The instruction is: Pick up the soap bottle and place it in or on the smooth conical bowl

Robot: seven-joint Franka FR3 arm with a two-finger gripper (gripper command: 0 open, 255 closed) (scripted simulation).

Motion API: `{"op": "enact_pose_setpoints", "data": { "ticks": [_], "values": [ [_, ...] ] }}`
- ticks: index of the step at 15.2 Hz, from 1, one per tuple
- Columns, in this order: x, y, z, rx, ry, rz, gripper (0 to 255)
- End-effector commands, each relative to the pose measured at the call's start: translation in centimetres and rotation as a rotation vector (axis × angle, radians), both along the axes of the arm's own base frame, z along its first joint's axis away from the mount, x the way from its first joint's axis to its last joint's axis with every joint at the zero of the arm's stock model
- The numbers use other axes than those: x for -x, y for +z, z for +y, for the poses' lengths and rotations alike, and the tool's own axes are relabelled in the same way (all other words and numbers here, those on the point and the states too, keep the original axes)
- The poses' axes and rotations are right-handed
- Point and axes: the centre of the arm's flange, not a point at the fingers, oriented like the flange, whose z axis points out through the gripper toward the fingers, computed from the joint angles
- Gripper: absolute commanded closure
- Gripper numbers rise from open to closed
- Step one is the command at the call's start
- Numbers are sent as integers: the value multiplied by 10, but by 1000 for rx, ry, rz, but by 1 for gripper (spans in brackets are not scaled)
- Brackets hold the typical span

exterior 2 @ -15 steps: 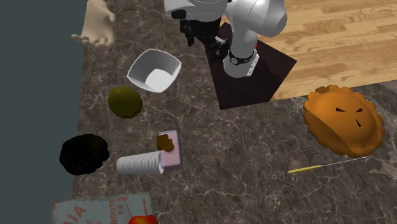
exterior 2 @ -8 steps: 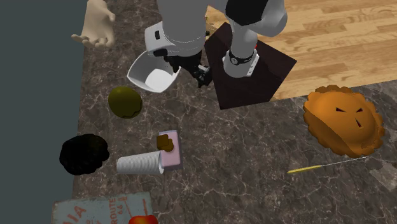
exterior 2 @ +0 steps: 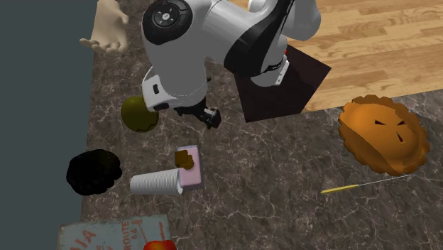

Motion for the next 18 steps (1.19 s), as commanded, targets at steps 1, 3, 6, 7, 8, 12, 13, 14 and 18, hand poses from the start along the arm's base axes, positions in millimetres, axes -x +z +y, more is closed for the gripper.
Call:
{"op": "enact_pose_setpoints", "data": {
  "ticks": [1,3,6,7,8,12,13,14,18],
  "values": [
    [-21,-12,7,-11,36,-8,0],
    [-43,-24,13,-21,70,-15,0],
    [-64,-36,19,-31,105,-23,0],
    [-64,-42,20,-31,105,-23,0],
    [-64,-47,20,-31,105,-23,0],
    [-65,-68,20,-31,105,-23,0],
    [-65,-76,20,-31,105,-23,0],
    [-65,-76,20,-31,105,-23,0],
    [-65,-76,20,-31,105,-23,0]
  ]
}}
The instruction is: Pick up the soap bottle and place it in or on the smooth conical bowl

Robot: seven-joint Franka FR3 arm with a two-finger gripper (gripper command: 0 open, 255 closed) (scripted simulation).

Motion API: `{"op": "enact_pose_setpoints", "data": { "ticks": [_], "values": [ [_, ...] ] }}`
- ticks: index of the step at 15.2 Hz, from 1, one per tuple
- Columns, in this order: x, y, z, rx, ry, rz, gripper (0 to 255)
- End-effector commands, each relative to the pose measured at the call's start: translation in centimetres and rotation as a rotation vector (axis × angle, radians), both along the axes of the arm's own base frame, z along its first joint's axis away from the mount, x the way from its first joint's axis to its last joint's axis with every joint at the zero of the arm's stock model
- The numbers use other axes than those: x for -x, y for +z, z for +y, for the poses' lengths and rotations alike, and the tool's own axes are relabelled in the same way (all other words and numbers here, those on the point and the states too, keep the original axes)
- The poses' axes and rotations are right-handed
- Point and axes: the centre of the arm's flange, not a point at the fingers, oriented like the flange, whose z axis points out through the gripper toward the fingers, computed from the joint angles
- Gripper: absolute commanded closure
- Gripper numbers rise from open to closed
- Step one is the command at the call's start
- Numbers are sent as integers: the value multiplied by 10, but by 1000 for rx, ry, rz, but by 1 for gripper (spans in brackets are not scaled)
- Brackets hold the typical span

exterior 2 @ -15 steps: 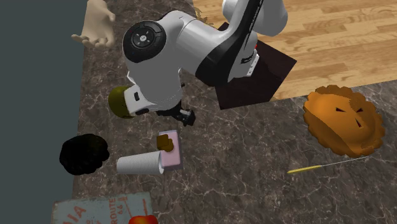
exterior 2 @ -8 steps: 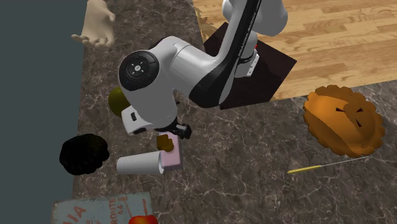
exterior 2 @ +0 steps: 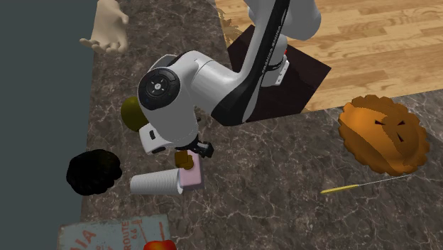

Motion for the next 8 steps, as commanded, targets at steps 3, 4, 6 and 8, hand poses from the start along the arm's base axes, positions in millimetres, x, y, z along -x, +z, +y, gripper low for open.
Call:
{"op": "enact_pose_setpoints", "data": {
  "ticks": [3,4,6,8],
  "values": [
    [0,0,0,0,0,0,0],
    [0,0,0,0,0,0,255],
    [0,0,0,0,0,0,255],
    [0,0,0,0,0,0,255]
  ]
}}
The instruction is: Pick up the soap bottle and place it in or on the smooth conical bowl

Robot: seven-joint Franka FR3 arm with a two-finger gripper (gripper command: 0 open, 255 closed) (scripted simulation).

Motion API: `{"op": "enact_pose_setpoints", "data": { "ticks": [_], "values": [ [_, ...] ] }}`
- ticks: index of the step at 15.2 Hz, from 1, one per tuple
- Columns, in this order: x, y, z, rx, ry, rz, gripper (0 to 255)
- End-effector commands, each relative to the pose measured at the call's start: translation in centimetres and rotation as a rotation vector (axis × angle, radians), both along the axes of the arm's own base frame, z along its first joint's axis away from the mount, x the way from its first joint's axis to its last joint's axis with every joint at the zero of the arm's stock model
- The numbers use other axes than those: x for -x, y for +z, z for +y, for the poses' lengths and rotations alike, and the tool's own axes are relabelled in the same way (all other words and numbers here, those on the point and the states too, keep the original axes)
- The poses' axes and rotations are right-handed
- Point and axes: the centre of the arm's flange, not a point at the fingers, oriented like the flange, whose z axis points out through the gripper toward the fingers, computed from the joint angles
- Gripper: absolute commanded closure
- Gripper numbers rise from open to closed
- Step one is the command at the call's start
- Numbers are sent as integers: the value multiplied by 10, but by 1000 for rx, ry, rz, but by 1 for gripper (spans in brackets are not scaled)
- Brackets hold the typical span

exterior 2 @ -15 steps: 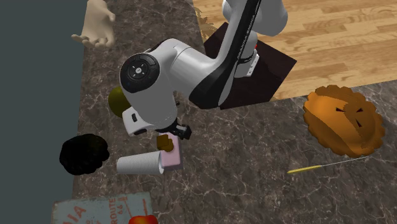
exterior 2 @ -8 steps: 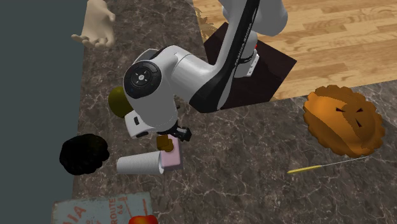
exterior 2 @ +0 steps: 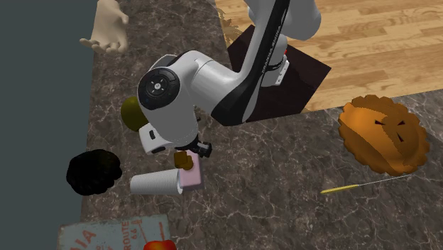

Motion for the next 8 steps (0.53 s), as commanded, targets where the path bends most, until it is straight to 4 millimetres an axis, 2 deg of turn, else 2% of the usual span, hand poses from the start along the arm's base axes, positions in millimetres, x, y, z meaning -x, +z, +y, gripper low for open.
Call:
{"op": "enact_pose_setpoints", "data": {
  "ticks": [1,5,8],
  "values": [
    [0,0,0,0,0,1,255],
    [0,-1,0,0,0,1,255],
    [0,15,0,0,0,1,255]
  ]
}}
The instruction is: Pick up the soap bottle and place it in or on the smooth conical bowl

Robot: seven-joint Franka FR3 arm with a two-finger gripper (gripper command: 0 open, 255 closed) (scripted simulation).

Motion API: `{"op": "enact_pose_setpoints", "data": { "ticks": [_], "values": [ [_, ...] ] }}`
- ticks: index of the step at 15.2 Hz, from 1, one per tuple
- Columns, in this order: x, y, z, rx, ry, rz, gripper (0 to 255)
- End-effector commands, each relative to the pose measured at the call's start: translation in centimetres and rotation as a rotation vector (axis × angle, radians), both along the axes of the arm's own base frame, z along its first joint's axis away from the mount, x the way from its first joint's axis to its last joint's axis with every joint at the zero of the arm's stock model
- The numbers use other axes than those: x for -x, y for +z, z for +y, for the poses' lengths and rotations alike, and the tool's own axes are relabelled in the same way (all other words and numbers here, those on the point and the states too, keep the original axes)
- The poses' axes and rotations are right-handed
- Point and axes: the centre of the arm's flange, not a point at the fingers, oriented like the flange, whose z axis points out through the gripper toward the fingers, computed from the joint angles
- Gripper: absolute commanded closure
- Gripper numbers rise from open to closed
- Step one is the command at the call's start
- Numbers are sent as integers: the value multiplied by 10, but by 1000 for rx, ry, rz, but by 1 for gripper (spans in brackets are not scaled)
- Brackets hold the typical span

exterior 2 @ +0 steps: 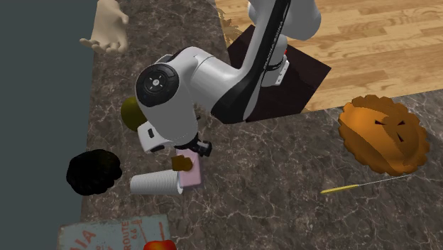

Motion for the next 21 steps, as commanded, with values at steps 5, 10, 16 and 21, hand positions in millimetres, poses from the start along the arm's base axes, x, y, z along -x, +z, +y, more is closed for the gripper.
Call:
{"op": "enact_pose_setpoints", "data": {
  "ticks": [5,10,16,21],
  "values": [
    [0,32,0,0,0,0,255],
    [0,58,0,0,0,0,255],
    [0,90,0,0,0,0,255],
    [0,116,0,0,0,0,255]
  ]
}}
